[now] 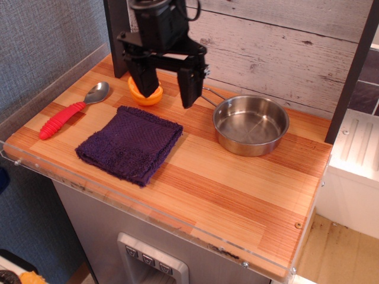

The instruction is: Take the silver vessel and place it on the top right of the purple cloth.

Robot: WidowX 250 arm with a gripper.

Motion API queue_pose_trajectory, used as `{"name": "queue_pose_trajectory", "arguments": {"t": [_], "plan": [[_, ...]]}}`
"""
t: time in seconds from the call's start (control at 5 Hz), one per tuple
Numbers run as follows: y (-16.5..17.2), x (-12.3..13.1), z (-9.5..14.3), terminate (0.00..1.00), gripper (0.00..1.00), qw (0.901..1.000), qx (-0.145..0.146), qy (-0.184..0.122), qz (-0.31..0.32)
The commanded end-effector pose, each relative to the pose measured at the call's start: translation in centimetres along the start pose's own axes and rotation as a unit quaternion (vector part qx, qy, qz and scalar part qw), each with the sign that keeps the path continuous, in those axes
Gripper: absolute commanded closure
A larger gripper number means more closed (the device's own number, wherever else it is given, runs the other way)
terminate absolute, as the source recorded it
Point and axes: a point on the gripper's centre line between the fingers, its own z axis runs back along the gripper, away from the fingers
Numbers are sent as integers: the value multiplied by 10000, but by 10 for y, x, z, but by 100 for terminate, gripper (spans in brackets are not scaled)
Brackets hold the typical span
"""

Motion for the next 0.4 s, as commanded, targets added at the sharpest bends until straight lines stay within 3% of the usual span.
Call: {"name": "queue_pose_trajectory", "arguments": {"t": [0.0, 0.2], "plan": [[-2, 0, 10, 0, 0, 9996, -273, 65, -92], [-2, 0, 10, 100, 0, 9996, -273, 65, -92]]}}
